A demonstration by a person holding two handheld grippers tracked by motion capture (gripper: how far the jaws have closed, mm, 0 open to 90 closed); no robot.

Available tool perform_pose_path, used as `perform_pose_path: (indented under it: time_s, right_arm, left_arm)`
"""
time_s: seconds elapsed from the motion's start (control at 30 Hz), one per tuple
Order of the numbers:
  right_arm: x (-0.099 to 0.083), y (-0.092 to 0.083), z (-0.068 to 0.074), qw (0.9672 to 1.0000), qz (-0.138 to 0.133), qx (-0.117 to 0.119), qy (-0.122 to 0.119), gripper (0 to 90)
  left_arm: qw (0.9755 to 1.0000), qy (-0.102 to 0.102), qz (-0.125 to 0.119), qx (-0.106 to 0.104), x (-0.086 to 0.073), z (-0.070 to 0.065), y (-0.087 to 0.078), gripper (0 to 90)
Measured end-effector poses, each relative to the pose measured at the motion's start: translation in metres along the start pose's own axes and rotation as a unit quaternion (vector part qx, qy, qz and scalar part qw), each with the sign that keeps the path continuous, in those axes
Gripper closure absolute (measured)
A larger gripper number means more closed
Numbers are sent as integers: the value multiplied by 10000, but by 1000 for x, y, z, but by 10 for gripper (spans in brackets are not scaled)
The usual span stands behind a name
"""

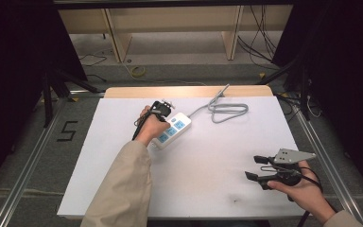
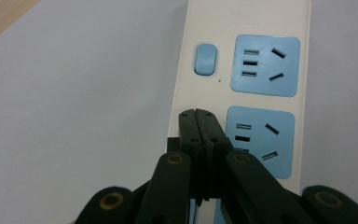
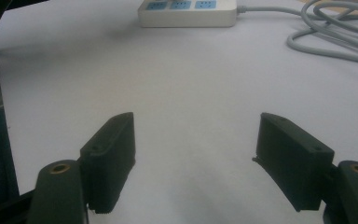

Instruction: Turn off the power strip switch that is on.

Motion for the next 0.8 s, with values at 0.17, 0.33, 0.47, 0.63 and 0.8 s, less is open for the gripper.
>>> perform_pose_path:
  time_s: [0.17, 0.33, 0.47, 0.63, 0.8]
  right_arm:
    - [0, 0, 0, 10000, 11, 6, 7, 287]
    - [0, 1, 1, 10000, 4, 22, 0, 287]
    - [0, 1, 1, 10000, -3, 26, -5, 287]
    - [0, 1, 1, 10000, 11, 26, 3, 287]
    - [0, 1, 1, 10000, 15, 43, -19, 287]
  left_arm:
    - [9999, -31, 66, -70, 1, 2, 0, 899]
    - [9999, -5, 121, -56, 3, 1, 0, 899]
    - [9996, 108, 269, 2, 6, 0, 1, 899]
    - [9994, 126, 321, 52, 8, -2, 1, 900]
    - [9994, 105, 329, 10, 8, 0, 1, 899]
Point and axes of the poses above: each handheld gripper's, and its own axes: y roughly forward along the jaws, x roughly out of its top, z roughly to its left, the point moved 1 cm from there along y, roughly forward along the jaws, and after that the axes turned 6 degrees about -x, right-handed, at the moved point
